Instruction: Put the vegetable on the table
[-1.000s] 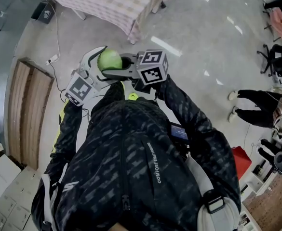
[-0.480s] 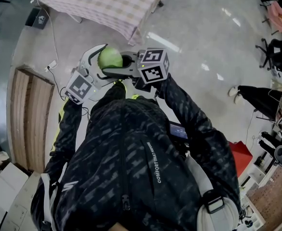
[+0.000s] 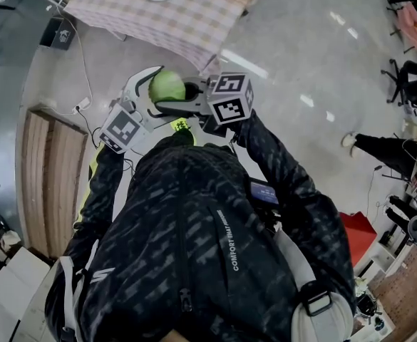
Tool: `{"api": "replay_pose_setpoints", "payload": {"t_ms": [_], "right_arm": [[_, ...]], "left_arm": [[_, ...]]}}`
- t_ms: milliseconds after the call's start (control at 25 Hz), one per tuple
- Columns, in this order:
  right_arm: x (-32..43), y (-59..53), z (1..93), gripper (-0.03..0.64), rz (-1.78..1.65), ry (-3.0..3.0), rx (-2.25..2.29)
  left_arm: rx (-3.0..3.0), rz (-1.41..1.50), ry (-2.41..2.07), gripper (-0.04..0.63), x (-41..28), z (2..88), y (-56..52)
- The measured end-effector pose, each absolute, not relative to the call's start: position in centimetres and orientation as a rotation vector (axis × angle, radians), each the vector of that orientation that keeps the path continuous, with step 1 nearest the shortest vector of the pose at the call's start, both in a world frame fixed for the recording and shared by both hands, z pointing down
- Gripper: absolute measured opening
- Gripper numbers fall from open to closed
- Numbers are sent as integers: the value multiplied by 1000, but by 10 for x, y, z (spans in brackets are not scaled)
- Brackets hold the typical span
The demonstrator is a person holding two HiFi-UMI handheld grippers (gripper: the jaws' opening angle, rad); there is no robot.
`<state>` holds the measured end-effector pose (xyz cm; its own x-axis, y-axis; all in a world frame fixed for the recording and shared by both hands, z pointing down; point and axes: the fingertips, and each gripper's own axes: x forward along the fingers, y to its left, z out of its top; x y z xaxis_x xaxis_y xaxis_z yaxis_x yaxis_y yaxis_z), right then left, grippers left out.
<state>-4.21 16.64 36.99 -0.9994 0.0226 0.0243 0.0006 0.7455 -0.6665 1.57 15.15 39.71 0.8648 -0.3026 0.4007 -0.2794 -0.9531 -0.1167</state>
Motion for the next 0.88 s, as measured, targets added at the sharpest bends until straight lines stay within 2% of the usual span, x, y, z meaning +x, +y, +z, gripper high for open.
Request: {"api": "replay_pose_setpoints", "payload": {"t_ms": [280, 880], "right_arm": [[-89, 118, 371, 133, 1107, -2911, 5], [-104, 59, 368, 138, 1059, -2916, 15]], "left_arm": [[-2976, -657, 438, 483, -31, 397, 104], [-2939, -652, 476, 483, -47, 394, 44]]}}
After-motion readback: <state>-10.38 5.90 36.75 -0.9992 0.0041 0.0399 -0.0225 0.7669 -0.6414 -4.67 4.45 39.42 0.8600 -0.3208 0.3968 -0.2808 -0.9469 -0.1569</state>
